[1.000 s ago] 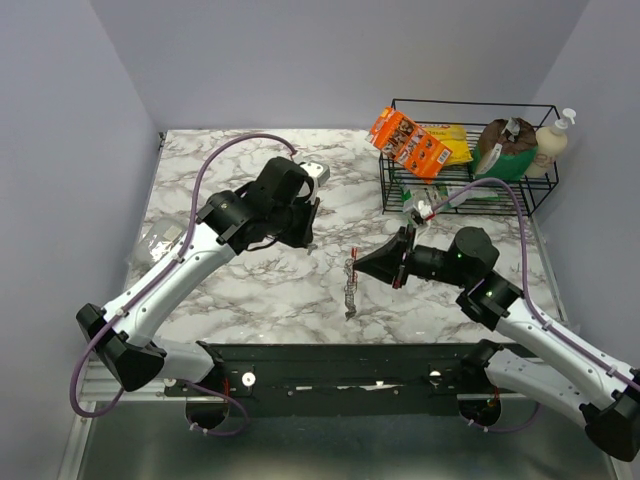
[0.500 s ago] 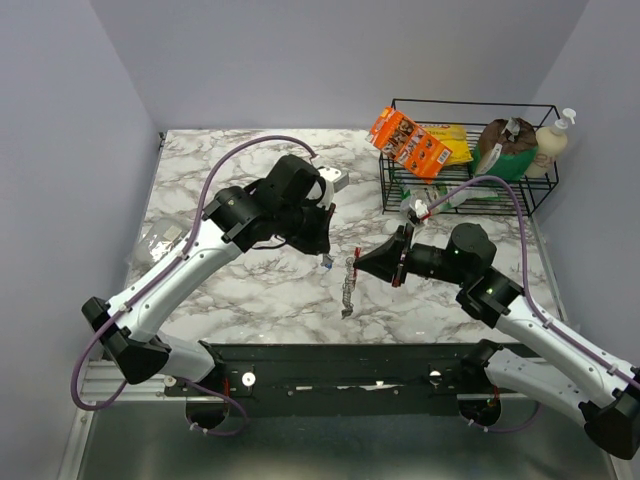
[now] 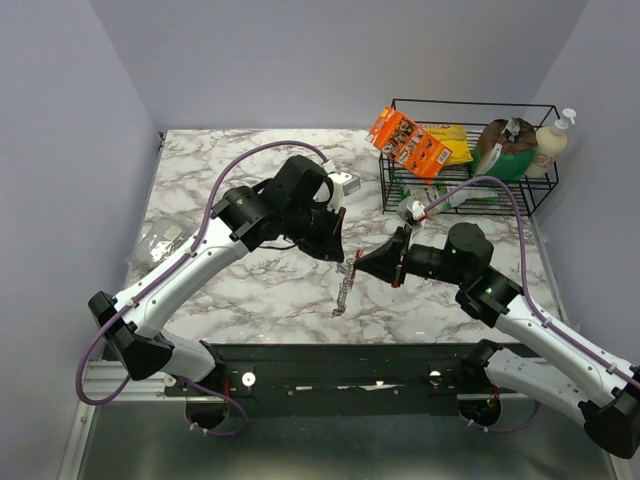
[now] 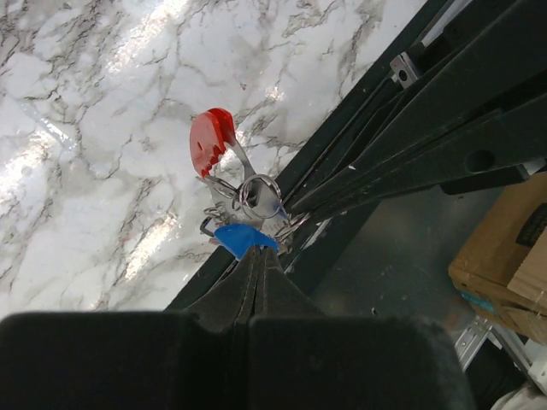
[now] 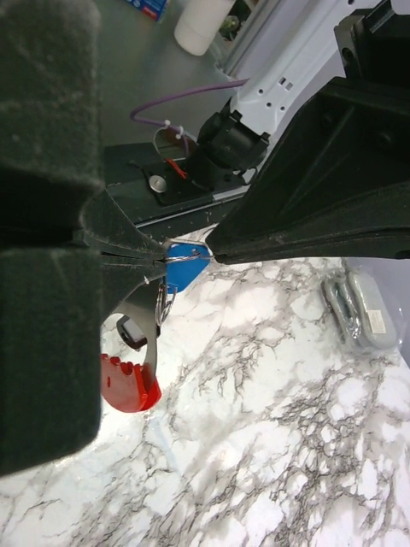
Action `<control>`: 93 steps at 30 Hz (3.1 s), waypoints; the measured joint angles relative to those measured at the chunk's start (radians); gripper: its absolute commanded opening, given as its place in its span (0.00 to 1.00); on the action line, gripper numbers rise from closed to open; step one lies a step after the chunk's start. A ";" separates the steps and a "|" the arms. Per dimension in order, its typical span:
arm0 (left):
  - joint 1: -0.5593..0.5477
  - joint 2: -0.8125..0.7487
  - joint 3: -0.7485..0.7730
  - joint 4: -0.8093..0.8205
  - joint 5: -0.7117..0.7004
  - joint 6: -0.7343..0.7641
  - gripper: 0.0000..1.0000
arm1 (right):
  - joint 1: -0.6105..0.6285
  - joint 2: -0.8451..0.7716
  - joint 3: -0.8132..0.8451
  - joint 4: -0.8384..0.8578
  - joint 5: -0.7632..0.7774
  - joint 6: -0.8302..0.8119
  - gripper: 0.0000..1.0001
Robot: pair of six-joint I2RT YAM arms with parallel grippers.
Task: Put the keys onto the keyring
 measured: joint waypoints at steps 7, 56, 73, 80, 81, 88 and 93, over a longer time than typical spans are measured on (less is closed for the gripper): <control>0.000 0.011 0.000 0.022 0.040 -0.028 0.00 | 0.000 -0.001 0.000 -0.014 0.012 -0.010 0.00; 0.049 -0.029 -0.081 0.194 0.069 -0.171 0.00 | -0.004 -0.057 -0.006 -0.031 0.035 -0.019 0.00; 0.051 -0.029 -0.101 0.170 0.114 -0.172 0.00 | -0.004 -0.068 -0.013 -0.029 0.038 -0.019 0.00; 0.052 -0.029 -0.115 0.192 0.146 -0.179 0.00 | -0.004 -0.068 -0.017 -0.029 0.038 -0.019 0.00; 0.053 -0.029 -0.115 0.193 0.150 -0.179 0.00 | -0.004 -0.068 -0.017 -0.029 0.038 -0.019 0.00; 0.054 -0.029 -0.117 0.198 0.168 -0.179 0.00 | -0.004 -0.066 -0.017 -0.029 0.038 -0.020 0.00; 0.056 -0.029 -0.117 0.201 0.185 -0.179 0.00 | -0.004 -0.066 -0.017 -0.030 0.038 -0.027 0.00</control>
